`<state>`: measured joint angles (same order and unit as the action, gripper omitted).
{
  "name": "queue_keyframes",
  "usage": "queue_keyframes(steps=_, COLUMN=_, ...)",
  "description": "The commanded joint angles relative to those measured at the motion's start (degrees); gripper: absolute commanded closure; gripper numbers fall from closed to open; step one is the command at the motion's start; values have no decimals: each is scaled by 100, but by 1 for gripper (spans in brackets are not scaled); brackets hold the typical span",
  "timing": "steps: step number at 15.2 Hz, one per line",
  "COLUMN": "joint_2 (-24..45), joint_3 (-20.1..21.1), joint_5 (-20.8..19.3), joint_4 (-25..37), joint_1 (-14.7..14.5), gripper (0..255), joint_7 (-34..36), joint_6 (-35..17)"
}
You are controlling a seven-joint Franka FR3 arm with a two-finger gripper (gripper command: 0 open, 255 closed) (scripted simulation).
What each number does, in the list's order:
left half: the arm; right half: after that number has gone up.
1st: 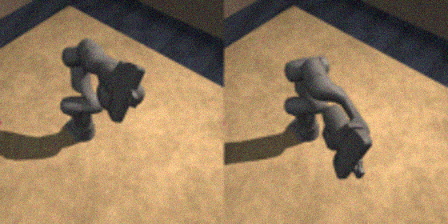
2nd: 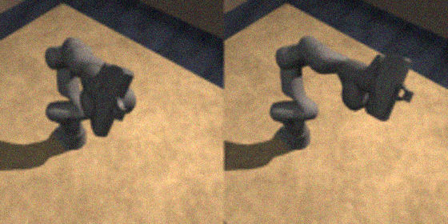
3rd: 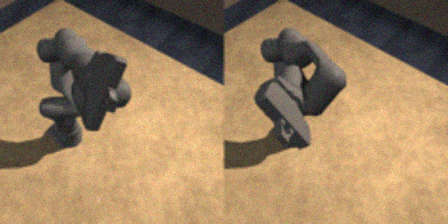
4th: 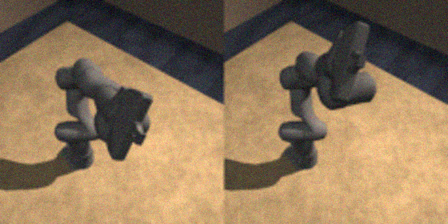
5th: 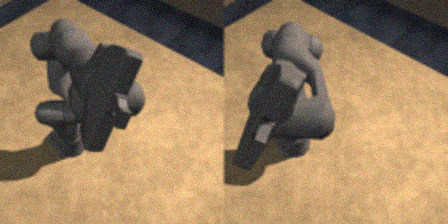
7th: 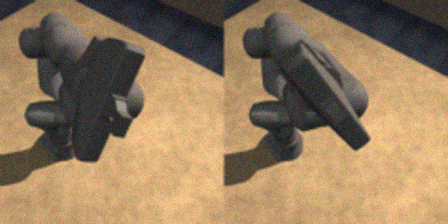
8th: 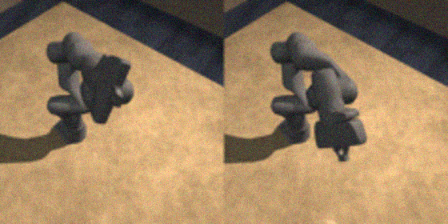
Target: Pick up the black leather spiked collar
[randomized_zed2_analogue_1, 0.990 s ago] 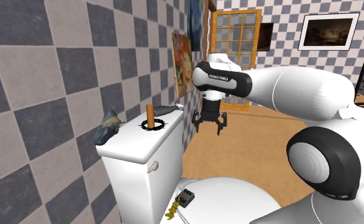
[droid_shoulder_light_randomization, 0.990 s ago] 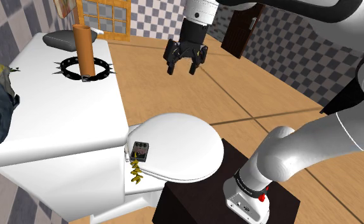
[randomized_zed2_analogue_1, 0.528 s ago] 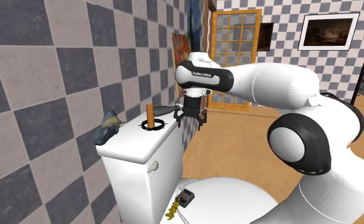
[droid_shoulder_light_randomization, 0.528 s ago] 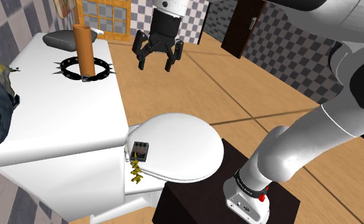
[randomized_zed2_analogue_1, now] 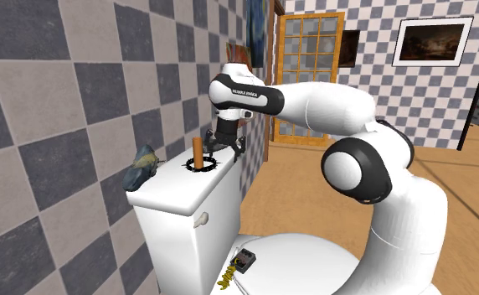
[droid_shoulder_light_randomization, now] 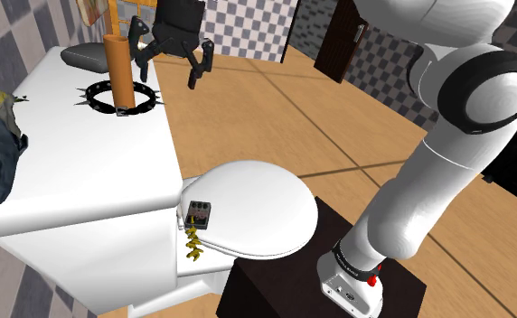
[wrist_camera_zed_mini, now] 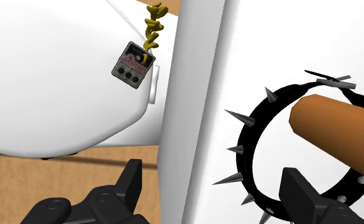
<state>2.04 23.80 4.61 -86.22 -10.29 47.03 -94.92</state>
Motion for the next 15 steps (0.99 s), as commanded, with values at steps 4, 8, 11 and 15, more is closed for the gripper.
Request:
queue_keyframes(steps=4, joint_2=470, joint_3=125, joint_5=-200, joint_4=432, joint_1=-180, gripper=0, joint_7=339, joint_6=-114)
queue_keyframes(steps=8, joint_2=369, joint_3=113, joint_5=-149, joint_4=-2, joint_1=-151, gripper=0, joint_7=286, joint_6=-454)
queue_keyframes(steps=11, joint_2=337, joint_3=109, joint_5=-132, joint_4=-163, joint_1=-143, gripper=0, joint_7=266, joint_6=-584)
queue_keyframes(steps=15, joint_2=374, joint_3=107, joint_5=-147, joint_4=-122, joint_1=-144, gripper=255, joint_7=265, joint_6=-577)
